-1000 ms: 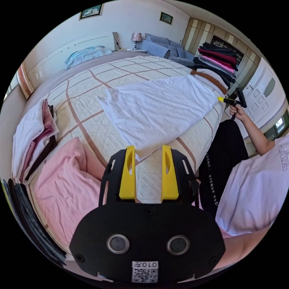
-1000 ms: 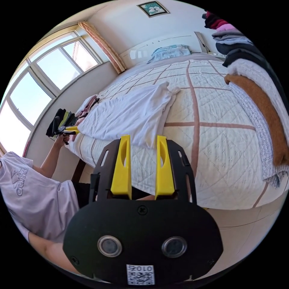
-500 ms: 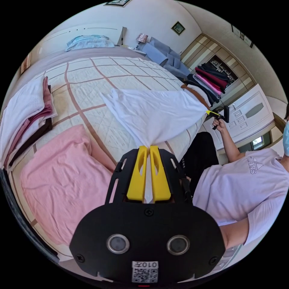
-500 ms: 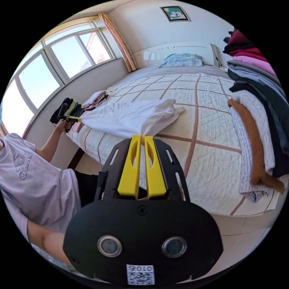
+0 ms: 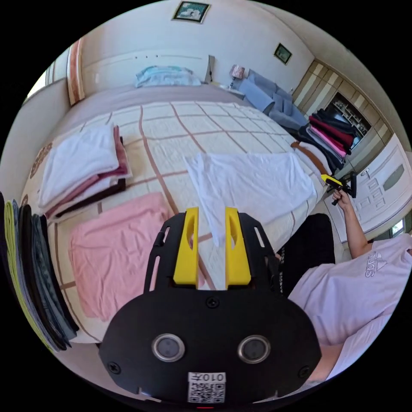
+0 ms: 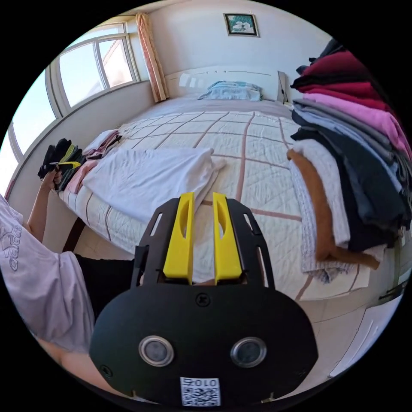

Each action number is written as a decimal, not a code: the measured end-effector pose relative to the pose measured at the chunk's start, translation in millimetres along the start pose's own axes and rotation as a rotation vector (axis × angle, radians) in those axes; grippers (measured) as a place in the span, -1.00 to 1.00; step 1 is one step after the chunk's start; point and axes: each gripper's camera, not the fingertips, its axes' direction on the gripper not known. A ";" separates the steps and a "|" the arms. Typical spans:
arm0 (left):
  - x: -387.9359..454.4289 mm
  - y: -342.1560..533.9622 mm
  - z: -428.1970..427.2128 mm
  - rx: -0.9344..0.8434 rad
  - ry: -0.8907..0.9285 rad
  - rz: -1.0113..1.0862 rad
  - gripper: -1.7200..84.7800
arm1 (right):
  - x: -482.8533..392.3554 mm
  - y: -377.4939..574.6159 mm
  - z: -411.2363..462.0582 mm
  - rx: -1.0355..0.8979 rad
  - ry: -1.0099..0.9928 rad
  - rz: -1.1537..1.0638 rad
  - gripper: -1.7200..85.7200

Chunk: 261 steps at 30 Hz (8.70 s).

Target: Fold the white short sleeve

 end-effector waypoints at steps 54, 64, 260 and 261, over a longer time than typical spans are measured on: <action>675.2 -167.2 -13.7 0.267 -0.292 0.849 -0.92 | 112.3 61.8 70.7 -0.081 -0.452 0.163 -0.73; 637.4 -160.7 -63.6 0.360 -0.207 0.738 -0.95 | 210.2 66.3 150.6 -0.006 -0.861 0.437 -0.61; 277.6 -81.3 71.6 -0.032 0.052 0.314 -0.83 | -162.5 -5.8 21.2 -0.074 -0.098 -0.061 -0.86; 274.9 -83.2 67.3 -0.025 0.072 0.291 -0.83 | -160.0 -6.2 24.1 -0.082 -0.108 -0.046 -0.87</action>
